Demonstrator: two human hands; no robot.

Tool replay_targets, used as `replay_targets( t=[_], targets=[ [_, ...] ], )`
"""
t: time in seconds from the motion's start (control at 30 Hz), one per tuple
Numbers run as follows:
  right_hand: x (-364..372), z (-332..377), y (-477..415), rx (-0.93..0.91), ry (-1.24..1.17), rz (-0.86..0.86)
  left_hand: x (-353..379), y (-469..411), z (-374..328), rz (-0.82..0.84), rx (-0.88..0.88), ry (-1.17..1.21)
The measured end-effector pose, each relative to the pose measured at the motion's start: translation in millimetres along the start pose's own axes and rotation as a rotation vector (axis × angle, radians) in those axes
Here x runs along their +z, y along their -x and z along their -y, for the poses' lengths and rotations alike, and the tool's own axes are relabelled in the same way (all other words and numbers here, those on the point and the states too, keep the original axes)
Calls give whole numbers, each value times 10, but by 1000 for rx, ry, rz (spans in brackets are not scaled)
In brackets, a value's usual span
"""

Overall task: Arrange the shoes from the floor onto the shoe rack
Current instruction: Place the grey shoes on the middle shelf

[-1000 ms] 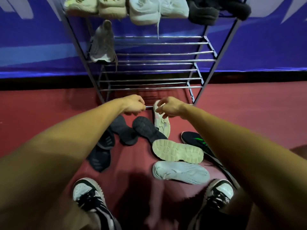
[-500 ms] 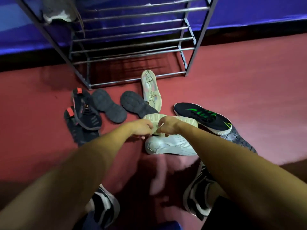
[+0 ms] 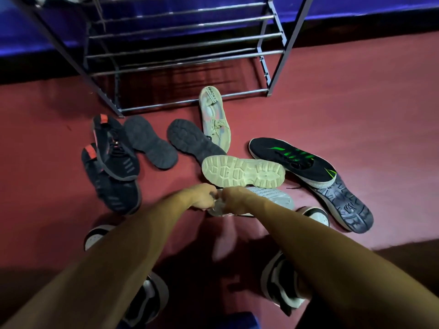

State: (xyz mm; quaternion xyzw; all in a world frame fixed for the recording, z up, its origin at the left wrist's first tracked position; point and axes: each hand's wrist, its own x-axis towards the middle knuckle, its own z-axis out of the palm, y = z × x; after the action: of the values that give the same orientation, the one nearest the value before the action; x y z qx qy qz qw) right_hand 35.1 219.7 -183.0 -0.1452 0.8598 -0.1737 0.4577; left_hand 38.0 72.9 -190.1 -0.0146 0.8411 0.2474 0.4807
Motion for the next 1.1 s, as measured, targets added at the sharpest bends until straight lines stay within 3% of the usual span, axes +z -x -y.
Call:
replay_targets(
  t=[0.13, 0.27, 0.6, 0.9, 1.1],
  targets=[
    [-80, 9, 61, 21, 63, -13, -99, -18, -17, -23, 10, 53],
    [-179, 57, 53, 44, -39, -16, -201, 40, -58, -62, 20, 59],
    [-845, 363, 224, 15, -53, 13, -478, 367, -179, -107, 20, -58],
    [-1425, 876, 619, -64, -150, -96, -1225, 978, -354, -464, 140, -147],
    [-1878, 1397, 903, -166, -163, -194, -1947, 1542, -480, -520, 168, -249]
  ],
)
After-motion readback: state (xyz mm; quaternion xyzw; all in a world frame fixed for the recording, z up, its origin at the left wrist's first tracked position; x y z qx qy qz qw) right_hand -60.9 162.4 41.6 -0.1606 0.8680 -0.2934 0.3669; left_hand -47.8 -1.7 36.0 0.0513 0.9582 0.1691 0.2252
